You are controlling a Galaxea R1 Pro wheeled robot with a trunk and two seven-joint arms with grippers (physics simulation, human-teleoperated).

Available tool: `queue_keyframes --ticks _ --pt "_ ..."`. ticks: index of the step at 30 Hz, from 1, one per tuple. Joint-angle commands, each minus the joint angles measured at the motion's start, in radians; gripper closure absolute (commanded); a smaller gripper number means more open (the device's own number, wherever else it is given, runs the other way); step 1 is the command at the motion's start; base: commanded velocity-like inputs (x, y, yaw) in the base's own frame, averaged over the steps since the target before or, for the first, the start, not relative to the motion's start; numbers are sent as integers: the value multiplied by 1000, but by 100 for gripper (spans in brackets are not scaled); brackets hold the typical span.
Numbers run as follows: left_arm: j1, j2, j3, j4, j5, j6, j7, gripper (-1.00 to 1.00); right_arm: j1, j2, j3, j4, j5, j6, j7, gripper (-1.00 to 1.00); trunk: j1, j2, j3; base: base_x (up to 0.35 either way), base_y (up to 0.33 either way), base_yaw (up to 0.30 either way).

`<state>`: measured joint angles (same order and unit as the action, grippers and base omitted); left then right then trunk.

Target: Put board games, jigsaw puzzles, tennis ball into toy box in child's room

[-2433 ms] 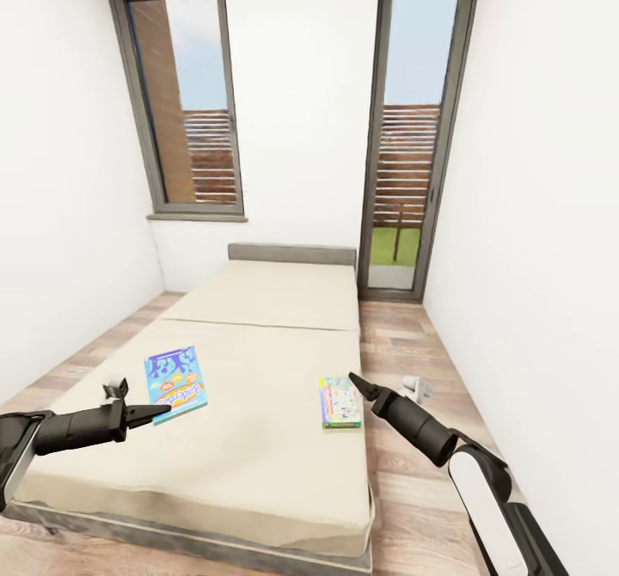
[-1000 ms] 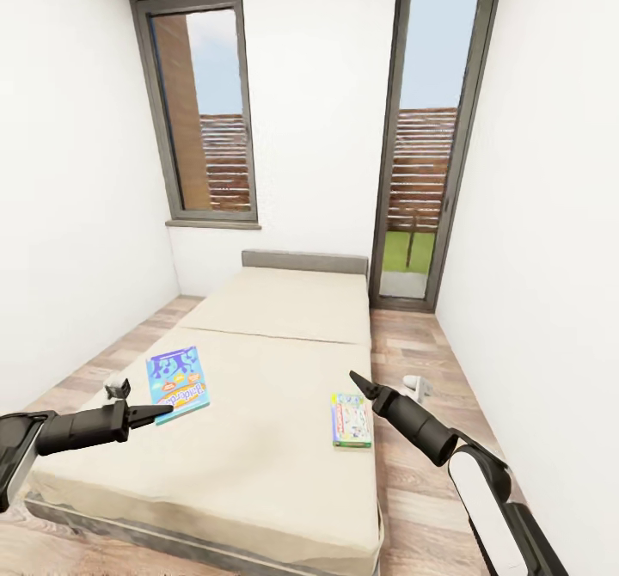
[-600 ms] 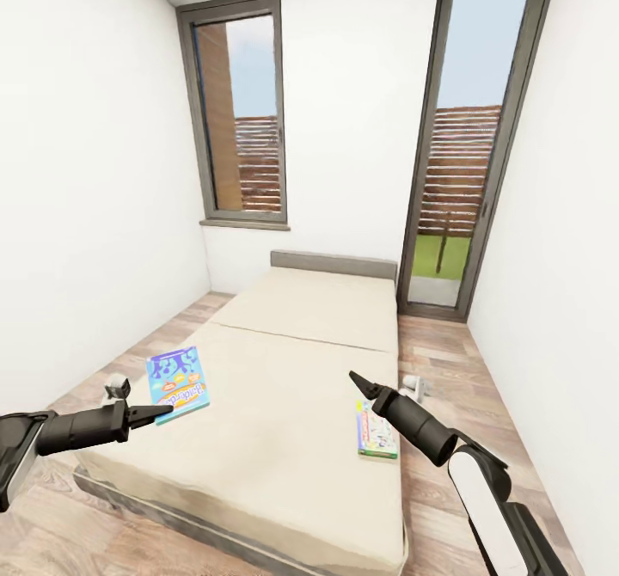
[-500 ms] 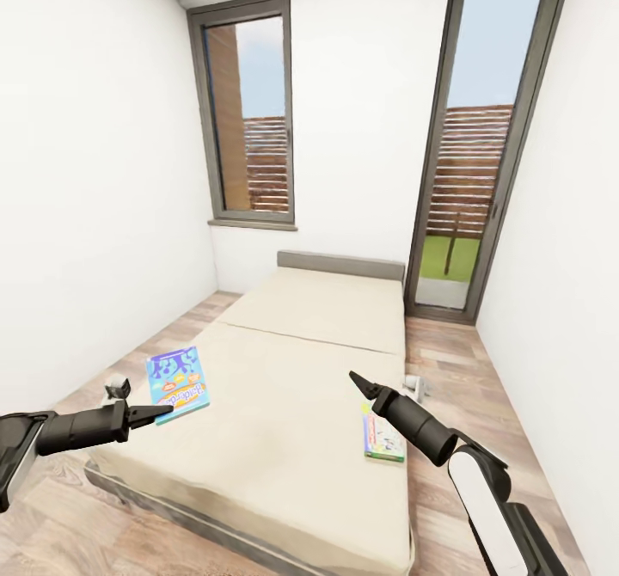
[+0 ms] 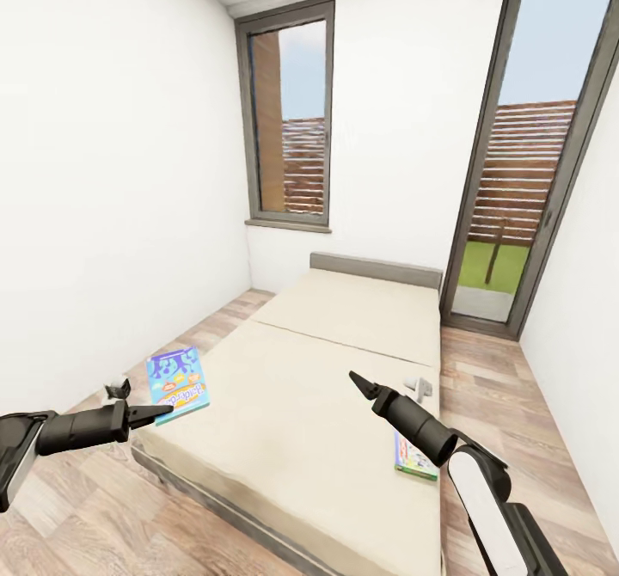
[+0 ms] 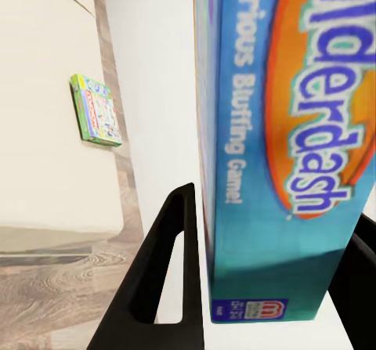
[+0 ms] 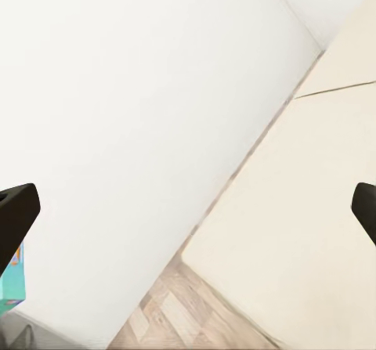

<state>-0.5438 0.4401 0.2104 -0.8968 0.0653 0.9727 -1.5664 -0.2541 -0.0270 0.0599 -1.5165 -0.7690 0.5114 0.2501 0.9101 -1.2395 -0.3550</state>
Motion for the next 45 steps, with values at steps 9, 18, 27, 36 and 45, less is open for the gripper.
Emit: queue_keyframes --ticks 9,18,27,36,45 --pt "-1 -1 0 0 -1 9 -4 100 -1 -1 1 -1 -5 3 1 -100 -35 63 27 0 0 28" --pt "-1 -1 0 0 -1 9 -4 100 -1 -1 1 -1 -6 2 0 -100 -69 126 55 0 0 1" --pt "-1 -1 0 0 -2 9 -4 100 -1 -1 1 -1 -6 2 0 -100 -104 189 83 0 0 0" --pt "-1 -1 0 0 -1 9 -4 100 -1 -1 0 -1 -6 2 1 -100 -138 252 112 0 0 0" --pt "-1 -1 0 0 -1 8 -4 100 -1 -1 1 -1 -6 2 1 -100 -173 315 140 0 0 0"
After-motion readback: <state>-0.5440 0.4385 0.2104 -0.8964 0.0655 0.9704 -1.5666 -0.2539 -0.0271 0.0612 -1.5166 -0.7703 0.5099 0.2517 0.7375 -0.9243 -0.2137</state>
